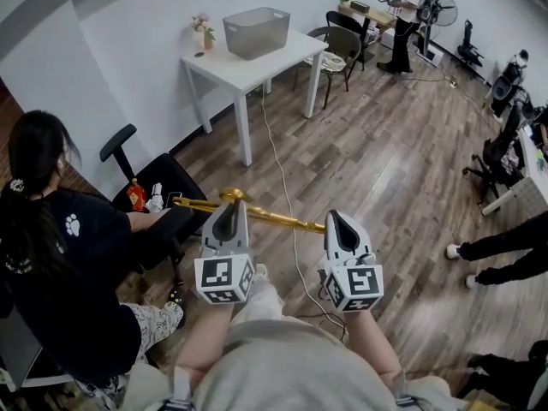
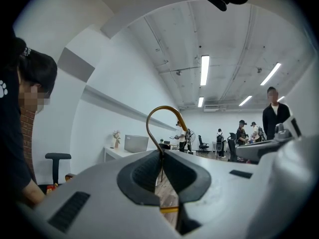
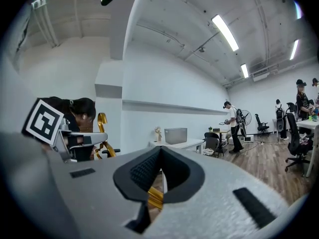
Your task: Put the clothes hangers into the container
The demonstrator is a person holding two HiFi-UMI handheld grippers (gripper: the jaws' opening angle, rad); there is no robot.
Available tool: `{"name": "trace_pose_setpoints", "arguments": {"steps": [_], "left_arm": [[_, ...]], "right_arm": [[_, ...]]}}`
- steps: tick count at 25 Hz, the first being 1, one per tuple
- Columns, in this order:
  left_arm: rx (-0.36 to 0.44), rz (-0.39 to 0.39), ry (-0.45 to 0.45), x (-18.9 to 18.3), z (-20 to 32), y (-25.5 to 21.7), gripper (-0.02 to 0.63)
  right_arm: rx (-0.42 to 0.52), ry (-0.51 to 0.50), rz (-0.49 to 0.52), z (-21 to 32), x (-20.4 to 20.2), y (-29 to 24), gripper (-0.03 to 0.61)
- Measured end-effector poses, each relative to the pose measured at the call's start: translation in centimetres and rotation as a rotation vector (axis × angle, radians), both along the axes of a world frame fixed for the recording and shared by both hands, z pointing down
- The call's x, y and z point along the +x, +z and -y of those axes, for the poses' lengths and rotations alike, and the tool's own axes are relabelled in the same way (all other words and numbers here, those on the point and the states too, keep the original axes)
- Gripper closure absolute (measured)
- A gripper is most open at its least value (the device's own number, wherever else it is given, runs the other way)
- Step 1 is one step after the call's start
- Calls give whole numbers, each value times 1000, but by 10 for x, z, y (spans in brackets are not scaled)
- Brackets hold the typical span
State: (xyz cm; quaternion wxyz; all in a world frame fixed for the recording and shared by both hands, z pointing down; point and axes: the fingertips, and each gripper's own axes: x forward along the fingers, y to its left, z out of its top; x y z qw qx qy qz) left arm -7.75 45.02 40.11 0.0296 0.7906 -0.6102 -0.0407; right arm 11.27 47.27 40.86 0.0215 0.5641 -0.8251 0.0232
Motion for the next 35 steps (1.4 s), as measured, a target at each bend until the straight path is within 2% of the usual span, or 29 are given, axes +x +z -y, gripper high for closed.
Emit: {"name": "trace_pose_setpoints", "arguments": {"steps": [13,35], "left_arm": [[13,-2,30,25,67,1,592],[33,-33,20,-11,311,-19,592]], "right_arm": [[-8,31,35,60,28,7,584],[31,40,13,308,-5,-25,584]]}}
